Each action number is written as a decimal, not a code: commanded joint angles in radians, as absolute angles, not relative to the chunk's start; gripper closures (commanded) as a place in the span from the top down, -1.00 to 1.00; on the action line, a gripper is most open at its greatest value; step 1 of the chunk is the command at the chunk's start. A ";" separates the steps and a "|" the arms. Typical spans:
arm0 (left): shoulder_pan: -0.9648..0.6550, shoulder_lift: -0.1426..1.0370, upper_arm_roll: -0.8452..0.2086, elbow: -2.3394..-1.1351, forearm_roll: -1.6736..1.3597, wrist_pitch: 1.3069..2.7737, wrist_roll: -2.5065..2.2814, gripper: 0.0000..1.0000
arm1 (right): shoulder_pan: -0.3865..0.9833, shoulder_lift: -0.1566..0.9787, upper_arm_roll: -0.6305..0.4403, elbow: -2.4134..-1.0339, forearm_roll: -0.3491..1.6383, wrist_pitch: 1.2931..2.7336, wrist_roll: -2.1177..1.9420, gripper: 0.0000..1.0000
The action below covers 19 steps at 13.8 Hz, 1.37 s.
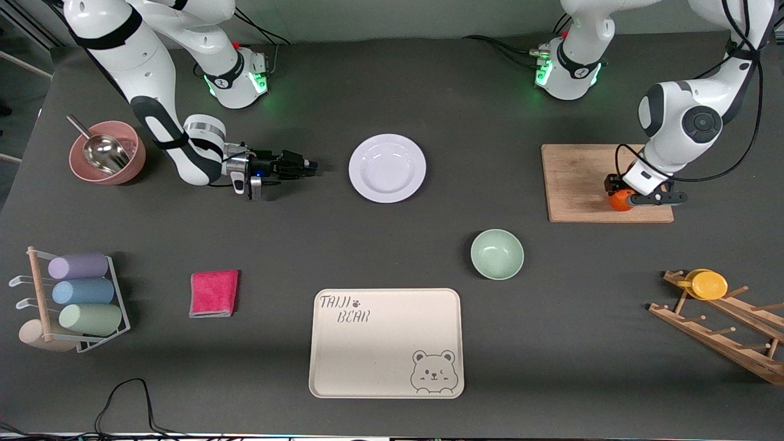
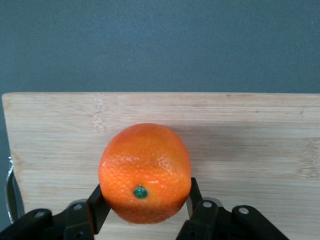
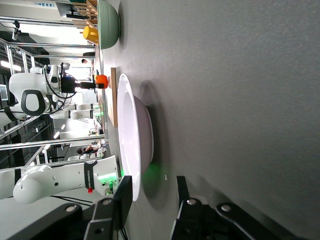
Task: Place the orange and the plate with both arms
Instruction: 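Lift the orange off the cutting board with the left gripper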
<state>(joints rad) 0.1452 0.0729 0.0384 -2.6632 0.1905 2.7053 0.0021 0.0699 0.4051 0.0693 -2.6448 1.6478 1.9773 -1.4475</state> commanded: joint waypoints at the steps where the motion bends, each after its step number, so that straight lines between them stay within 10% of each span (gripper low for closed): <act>1: 0.143 0.025 0.035 -2.600 0.201 2.584 -0.018 -1.00 | 0.074 0.439 0.063 -2.629 1.671 1.957 -1.493 -0.15; 10: 0.115 -0.195 -0.043 -2.053 0.089 1.595 -0.087 -1.00 | 0.074 0.440 0.063 -2.628 1.671 1.959 -1.491 -0.15; 14: 0.115 -0.202 -0.127 -1.931 0.028 1.483 -0.243 -1.00 | 0.074 0.439 0.063 -2.628 1.671 1.957 -1.491 -0.15; 19: 0.112 -0.201 -0.475 -1.930 -0.127 1.531 -0.746 -1.00 | 0.074 0.439 0.063 -2.628 1.671 1.957 -1.491 -0.15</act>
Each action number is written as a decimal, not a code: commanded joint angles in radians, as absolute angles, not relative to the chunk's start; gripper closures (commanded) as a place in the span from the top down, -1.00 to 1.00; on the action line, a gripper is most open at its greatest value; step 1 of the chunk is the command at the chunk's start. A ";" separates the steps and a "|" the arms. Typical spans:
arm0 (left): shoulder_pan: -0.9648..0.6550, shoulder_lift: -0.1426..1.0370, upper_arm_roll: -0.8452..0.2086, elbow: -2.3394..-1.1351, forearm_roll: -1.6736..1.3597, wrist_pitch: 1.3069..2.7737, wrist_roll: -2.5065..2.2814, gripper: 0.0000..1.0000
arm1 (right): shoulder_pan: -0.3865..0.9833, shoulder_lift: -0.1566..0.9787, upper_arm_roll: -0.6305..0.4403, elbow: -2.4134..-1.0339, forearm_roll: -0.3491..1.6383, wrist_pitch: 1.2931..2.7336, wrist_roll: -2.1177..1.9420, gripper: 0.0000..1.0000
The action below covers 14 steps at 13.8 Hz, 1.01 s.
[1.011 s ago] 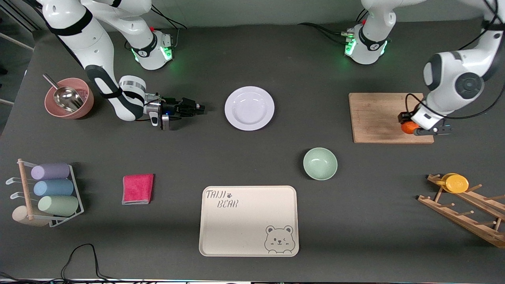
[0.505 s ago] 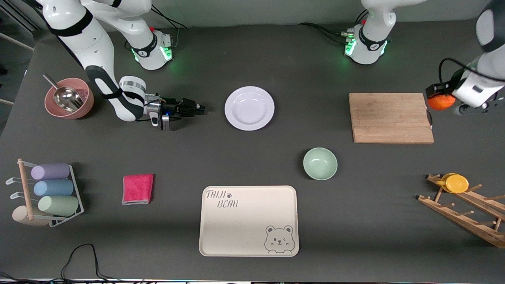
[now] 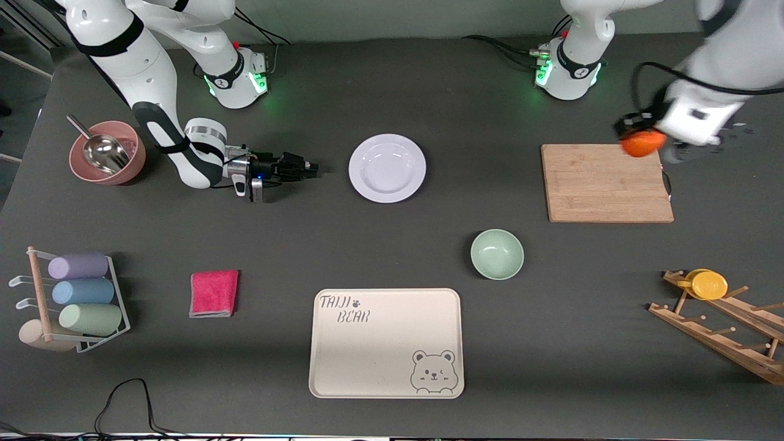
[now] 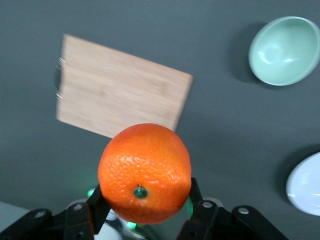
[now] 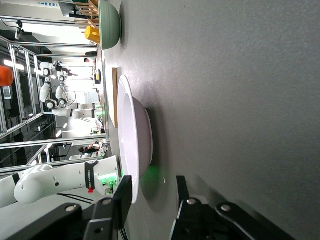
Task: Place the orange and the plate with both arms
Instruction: 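Carry the orange with the left gripper over the white plate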
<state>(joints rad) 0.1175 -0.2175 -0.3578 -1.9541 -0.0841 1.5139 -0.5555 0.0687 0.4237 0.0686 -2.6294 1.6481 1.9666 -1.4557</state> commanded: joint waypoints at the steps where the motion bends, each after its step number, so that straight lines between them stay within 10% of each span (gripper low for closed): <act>1: 0.112 -0.186 -0.545 -1.930 -0.153 1.561 -0.829 -1.00 | 0.074 0.439 0.063 -2.628 1.671 1.957 -1.491 -0.15; 7: 0.072 0.059 -0.888 -1.882 -0.128 1.827 -1.343 -1.00 | 0.074 0.439 0.063 -2.628 1.671 1.957 -1.491 -0.15; 14: -0.292 0.533 -0.824 -1.643 0.340 1.919 -1.805 -1.00 | 0.074 0.439 0.063 -2.628 1.671 1.957 -1.491 -0.15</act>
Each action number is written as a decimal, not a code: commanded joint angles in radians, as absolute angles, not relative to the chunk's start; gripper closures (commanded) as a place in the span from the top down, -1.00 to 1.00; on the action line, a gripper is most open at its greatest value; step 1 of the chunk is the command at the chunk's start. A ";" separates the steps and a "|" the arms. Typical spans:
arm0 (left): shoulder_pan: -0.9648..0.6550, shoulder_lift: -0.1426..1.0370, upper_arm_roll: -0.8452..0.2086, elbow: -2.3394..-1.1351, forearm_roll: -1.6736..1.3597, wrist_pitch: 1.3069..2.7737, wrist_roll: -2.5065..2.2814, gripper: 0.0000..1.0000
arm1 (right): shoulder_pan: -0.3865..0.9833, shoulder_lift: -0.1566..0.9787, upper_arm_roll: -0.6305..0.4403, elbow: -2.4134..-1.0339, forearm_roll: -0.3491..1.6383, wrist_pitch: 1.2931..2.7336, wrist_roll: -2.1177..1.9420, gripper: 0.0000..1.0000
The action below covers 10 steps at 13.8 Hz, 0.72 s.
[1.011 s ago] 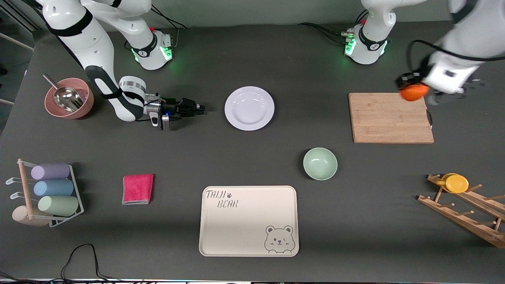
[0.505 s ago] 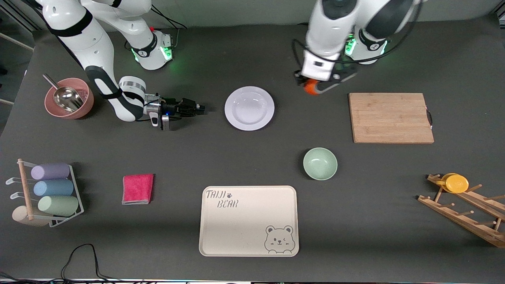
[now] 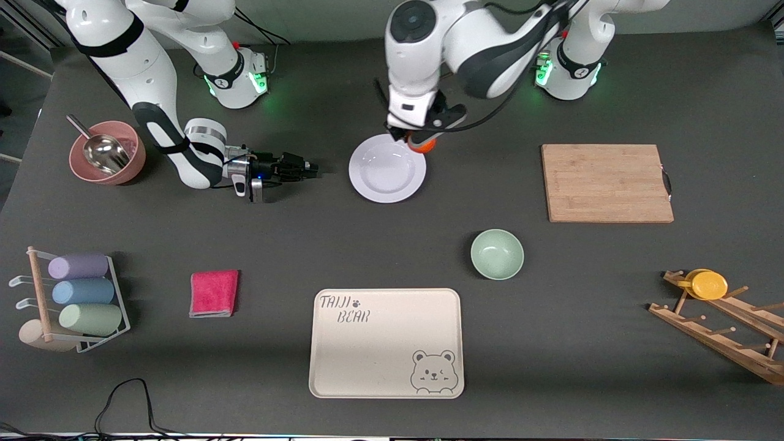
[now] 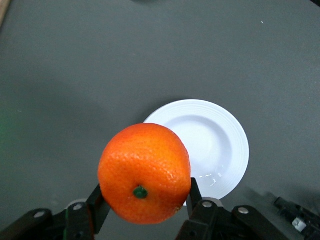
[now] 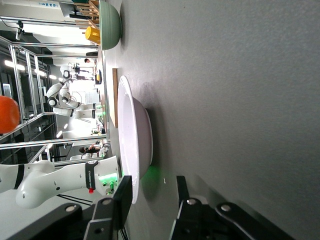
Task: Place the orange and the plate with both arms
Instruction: 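Carry the orange with the left gripper over the white plate, then lower the orange onto the plate and open the left gripper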
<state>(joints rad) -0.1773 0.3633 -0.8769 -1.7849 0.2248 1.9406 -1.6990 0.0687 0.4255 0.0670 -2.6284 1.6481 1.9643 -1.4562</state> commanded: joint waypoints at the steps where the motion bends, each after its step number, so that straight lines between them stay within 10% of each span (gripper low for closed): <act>1: -0.351 0.584 -0.783 -1.597 0.385 1.917 -1.836 -1.00 | 0.074 0.439 0.063 -2.628 1.671 1.957 -1.491 -0.15; 10: -0.546 0.704 -0.620 -1.548 0.458 2.009 -1.810 -1.00 | 0.074 0.439 0.063 -2.628 1.671 1.959 -1.491 -0.15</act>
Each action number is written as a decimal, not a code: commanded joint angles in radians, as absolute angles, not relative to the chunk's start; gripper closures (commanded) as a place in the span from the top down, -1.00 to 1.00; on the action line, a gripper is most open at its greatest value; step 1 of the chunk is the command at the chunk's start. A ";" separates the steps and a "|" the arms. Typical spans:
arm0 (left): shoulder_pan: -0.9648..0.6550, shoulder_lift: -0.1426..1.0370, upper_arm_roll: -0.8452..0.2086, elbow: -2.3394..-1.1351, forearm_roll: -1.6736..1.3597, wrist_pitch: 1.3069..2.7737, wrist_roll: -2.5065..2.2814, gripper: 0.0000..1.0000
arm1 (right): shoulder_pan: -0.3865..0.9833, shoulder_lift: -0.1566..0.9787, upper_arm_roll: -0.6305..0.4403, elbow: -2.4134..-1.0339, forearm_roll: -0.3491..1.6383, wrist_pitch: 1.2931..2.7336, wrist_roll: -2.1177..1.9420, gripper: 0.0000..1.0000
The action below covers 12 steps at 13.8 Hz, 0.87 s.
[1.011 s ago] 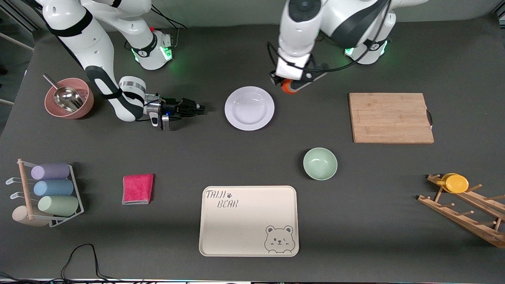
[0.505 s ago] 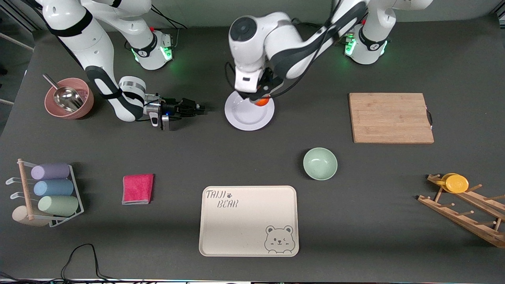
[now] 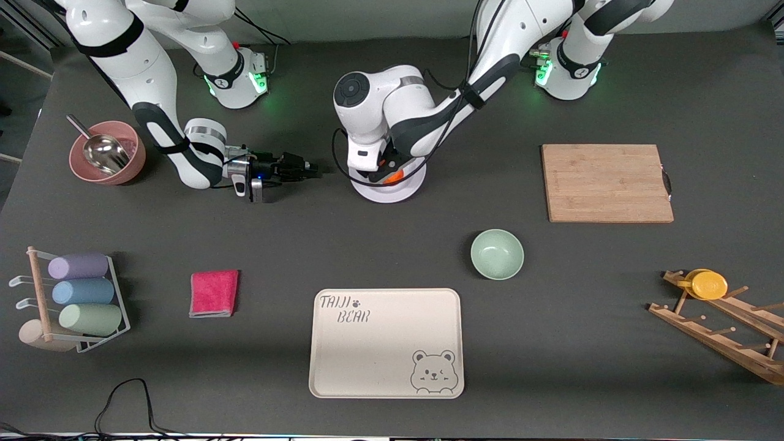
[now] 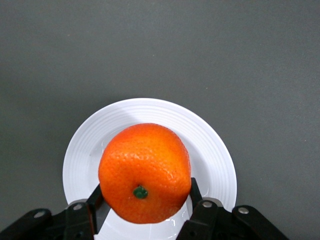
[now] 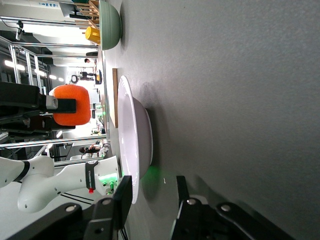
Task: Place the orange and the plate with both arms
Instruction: 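Lower the orange onto the plate and open the left gripper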
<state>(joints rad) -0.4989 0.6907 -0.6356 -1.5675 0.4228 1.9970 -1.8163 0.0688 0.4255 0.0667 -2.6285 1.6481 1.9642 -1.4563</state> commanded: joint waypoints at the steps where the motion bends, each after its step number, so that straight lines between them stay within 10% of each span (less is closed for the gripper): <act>1: -0.555 0.713 -0.620 -1.561 0.475 2.028 -1.812 -1.00 | 0.074 0.439 0.063 -2.628 1.671 1.957 -1.491 -0.15; 10: -0.603 0.753 -0.618 -1.652 0.630 2.111 -1.919 -1.00 | 0.074 0.440 0.063 -2.628 1.670 1.957 -1.491 -0.15; 11: -0.603 0.756 -0.617 -1.651 0.632 2.111 -1.919 -0.28 | 0.074 0.440 0.063 -2.628 1.671 1.957 -1.491 -0.15; 12: -0.604 0.759 -0.617 -1.651 0.634 2.109 -1.925 0.99 | 0.074 0.440 0.063 -2.628 1.671 1.957 -1.491 -0.15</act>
<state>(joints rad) -0.5918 0.7663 -0.6297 -1.6462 0.6106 2.0979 -1.8906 0.0688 0.4255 0.0667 -2.6286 1.6481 1.9642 -1.4565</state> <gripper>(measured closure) 0.352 0.573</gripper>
